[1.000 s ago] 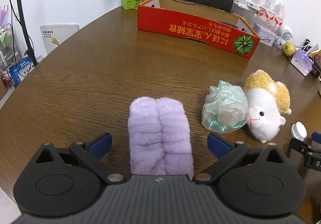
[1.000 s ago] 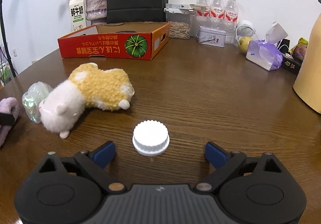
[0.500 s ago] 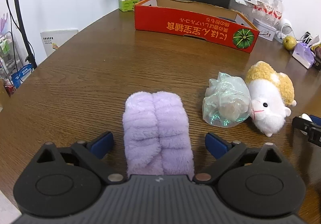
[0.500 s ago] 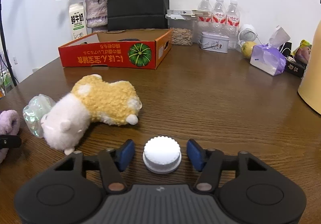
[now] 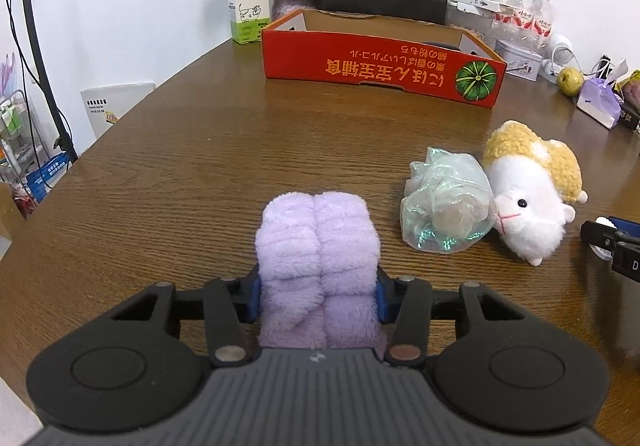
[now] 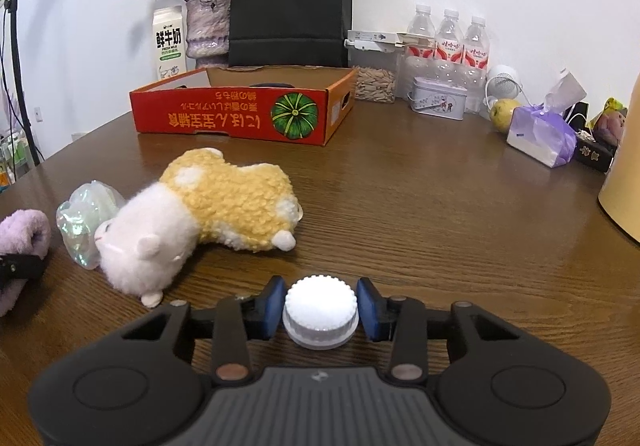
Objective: Organize objects
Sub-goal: 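Grasp the lavender fuzzy cloth with the left gripper while the right grasps the white lid, then carry the lavender cloth into the box while the right carries the white lid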
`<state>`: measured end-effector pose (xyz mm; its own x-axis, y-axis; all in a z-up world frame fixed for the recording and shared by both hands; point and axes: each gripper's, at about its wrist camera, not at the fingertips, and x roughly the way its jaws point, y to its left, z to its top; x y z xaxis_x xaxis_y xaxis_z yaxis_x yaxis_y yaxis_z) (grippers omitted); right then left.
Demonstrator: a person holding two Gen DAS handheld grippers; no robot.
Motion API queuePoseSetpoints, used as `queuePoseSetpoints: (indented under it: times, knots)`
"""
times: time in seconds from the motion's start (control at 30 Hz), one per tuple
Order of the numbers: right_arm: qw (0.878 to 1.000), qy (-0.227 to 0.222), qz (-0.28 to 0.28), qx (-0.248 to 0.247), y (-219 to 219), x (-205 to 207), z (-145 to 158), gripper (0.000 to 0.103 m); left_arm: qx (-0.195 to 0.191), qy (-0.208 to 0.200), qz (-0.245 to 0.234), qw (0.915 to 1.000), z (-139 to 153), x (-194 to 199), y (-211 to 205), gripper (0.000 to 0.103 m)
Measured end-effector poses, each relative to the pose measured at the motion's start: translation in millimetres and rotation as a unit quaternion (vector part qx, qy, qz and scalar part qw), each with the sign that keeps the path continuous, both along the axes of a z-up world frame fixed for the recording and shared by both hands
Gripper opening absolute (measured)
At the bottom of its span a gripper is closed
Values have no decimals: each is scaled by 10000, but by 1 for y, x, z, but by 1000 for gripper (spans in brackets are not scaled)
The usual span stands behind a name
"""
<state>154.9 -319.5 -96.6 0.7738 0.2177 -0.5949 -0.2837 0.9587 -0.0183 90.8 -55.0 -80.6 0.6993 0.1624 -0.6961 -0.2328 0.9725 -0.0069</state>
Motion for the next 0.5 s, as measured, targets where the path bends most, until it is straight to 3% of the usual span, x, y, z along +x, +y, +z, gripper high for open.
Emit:
queuePoseSetpoints:
  times: [0.5]
  knots:
    - [9999, -115, -9, 91, 0, -7, 4, 37, -102, -42, -82, 9999, 7, 1, 6, 42]
